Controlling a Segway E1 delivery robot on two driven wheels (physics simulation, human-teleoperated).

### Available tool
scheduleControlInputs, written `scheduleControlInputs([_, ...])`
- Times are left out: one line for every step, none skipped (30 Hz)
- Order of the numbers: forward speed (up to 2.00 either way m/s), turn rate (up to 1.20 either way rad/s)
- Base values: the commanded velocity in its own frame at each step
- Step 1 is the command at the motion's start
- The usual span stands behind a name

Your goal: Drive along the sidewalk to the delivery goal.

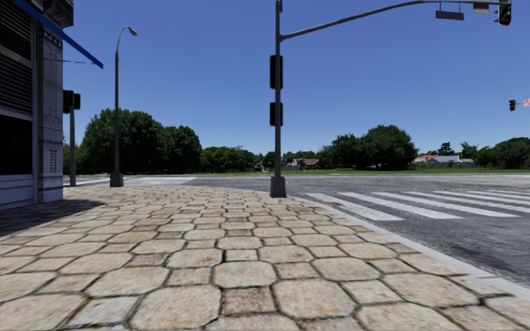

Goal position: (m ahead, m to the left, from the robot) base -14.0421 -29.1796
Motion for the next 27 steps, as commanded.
scheduleControlInputs([2.0,0.0])
scheduleControlInputs([2.0,0.0])
scheduleControlInputs([2.0,0.0])
scheduleControlInputs([2.0,0.0])
scheduleControlInputs([2.0,0.0])
scheduleControlInputs([2.0,0.0])
scheduleControlInputs([2.0,0.0])
scheduleControlInputs([2.0,0.0])
scheduleControlInputs([2.0,0.0])
scheduleControlInputs([2.0,0.0])
scheduleControlInputs([2.0,0.0])
scheduleControlInputs([2.0,0.0])
scheduleControlInputs([2.0,0.0])
scheduleControlInputs([2.0,0.0])
scheduleControlInputs([2.0,0.0])
scheduleControlInputs([2.0,0.0])
scheduleControlInputs([2.0,0.0])
scheduleControlInputs([2.0,0.0])
scheduleControlInputs([2.0,0.0])
scheduleControlInputs([2.0,0.0])
scheduleControlInputs([2.0,0.0])
scheduleControlInputs([2.0,0.0])
scheduleControlInputs([2.0,0.0])
scheduleControlInputs([2.0,0.0])
scheduleControlInputs([2.0,0.0])
scheduleControlInputs([2.0,0.0])
scheduleControlInputs([2.0,0.0])
